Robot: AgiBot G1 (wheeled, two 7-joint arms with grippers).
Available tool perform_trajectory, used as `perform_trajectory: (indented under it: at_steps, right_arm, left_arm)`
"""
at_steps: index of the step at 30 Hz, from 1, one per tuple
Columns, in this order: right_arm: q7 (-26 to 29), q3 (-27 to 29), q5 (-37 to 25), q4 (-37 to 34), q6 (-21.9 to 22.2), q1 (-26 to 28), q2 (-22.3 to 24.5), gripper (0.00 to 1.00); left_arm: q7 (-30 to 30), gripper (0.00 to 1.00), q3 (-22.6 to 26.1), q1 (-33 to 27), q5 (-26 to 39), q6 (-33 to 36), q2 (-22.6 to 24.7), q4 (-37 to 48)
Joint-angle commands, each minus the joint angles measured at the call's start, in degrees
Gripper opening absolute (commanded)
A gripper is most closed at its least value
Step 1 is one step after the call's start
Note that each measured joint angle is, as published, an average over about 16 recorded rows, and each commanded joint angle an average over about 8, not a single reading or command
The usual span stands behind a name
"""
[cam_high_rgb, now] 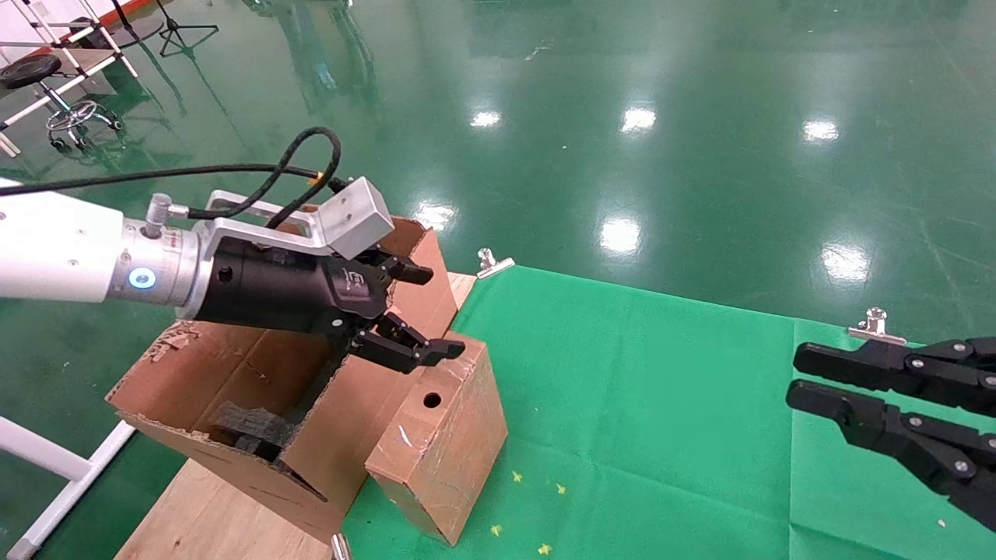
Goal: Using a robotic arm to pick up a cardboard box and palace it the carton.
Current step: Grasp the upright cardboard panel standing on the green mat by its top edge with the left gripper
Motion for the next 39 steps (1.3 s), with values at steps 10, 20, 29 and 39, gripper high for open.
perform_trajectory:
  at_steps: [10,20,29,39]
  right_arm:
    - [0.0,0.0,0.0,0.0,0.0,0.0,0.0,0.0]
    - [0.0,0.0,0.0,0.0,0.0,0.0,0.0,0.0]
    - [0.0,0.0,0.0,0.0,0.0,0.0,0.0,0.0]
    - [0.0,0.0,0.0,0.0,0.0,0.0,0.0,0.0]
  left_arm:
    - [-7.7,1.0,5.0,-5.6,4.0,6.8,1.8,0.0]
    - [-16.2,1.0,12.8,-8.2,3.7,7.9,3.1,0.1]
    - [-21.2,1.0,18.5,-10.3,4.4,6.6,4.9,0.0]
    - [-22.3,1.0,20.8,-10.0,7.5,3.1,6.5,-0.1]
